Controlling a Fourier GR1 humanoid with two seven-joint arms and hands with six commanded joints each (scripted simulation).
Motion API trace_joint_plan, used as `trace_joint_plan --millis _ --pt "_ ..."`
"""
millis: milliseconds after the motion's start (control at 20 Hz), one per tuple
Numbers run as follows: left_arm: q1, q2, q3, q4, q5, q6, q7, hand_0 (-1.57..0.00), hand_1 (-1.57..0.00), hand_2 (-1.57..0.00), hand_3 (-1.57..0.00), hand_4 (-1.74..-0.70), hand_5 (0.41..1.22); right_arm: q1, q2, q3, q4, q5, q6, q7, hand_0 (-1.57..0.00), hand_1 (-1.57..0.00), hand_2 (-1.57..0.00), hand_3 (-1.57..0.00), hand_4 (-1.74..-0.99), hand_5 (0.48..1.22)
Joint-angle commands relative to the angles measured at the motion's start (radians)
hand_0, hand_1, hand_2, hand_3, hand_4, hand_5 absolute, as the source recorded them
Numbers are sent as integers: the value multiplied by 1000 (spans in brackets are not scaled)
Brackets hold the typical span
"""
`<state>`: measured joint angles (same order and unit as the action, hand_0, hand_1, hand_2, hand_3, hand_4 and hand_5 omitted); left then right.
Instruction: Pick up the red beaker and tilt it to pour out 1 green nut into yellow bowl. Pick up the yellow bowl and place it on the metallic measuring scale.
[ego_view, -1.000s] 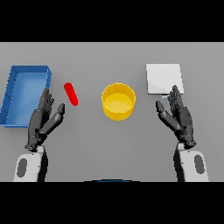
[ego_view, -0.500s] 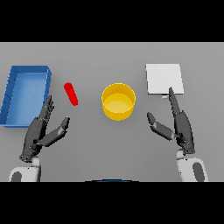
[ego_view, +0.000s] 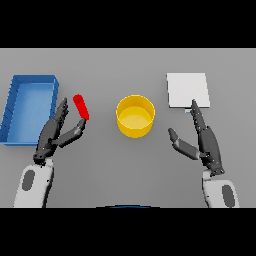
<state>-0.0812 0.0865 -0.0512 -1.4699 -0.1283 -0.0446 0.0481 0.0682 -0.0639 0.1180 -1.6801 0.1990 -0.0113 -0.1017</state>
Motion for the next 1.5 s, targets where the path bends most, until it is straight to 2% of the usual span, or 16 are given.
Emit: trace_joint_plan --millis 0,200,350,450,700,800,900,950,1050,1150,1200,1250,1300,1450 --pt "-36 -3 5 39 -1 -1 -5 1 1 1 1 -1176 640 0 0 -1 1 -3 2 10 1 1 1 1 -1225 627" --pt "-119 -2 17 135 -3 -10 -62 1 1 1 1 -1189 641 -10 -5 -1 1 6 -1 16 1 1 1 1 -1222 626" --pt "-182 -9 20 217 -28 7 -75 1 1 1 1 -1201 654 -2 11 5 -5 -6 3 8 1 1 1 1 -1229 628" --pt "-224 -6 21 254 -45 19 -64 1 1 1 1 -1197 661 -8 8 4 -10 4 -5 25 1 1 1 1 -1226 631" --pt "-301 -11 47 358 -54 44 -75 1 1 1 1 -1207 673 10 -1 -5 -19 -7 1 19 1 1 1 1 -1240 639" --pt "-333 -19 60 403 -46 46 -102 1 1 1 1 -1228 687 22 1 0 -27 -5 1 7 1 1 1 1 -1242 642" --pt "-342 -38 83 437 -24 57 -157 1 1 1 1 -1270 700 4 0 -14 -20 -16 -3 36 1 1 1 1 -1244 643" --pt "-364 -46 97 467 -16 66 -173 1 1 1 1 -1285 708 23 1 -6 -31 -15 2 16 1 1 1 1 -1246 645" --pt "-377 -64 118 521 5 60 -217 -4 -7 -54 -37 -1328 738 7 -4 -15 -26 -23 4 35 1 1 1 1 -1244 644" --pt "-395 -75 134 552 8 84 -252 -207 -230 -287 -254 -1401 787 14 -4 -14 -26 -22 4 28 1 1 1 1 -1240 645" --pt "-395 -88 134 561 2 105 -264 -379 -406 -457 -518 -1410 874 22 -11 -18 -32 -15 -1 18 1 1 1 1 -1236 647" --pt "-414 -81 142 573 -11 136 -243 -551 -588 -662 -728 -1471 943 14 -5 -13 -29 -13 -2 29 1 1 1 1 -1237 648" --pt "-423 -76 132 579 -36 155 -233 -755 -783 -844 -884 -1519 999 11 -6 -20 -19 -26 4 27 1 1 1 1 -1239 648" --pt "-426 -87 100 587 -77 179 -284 -1153 -1168 -1199 -1108 -1615 1107 12 -2 -12 -28 -14 -2 23 1 1 1 1 -1241 650"
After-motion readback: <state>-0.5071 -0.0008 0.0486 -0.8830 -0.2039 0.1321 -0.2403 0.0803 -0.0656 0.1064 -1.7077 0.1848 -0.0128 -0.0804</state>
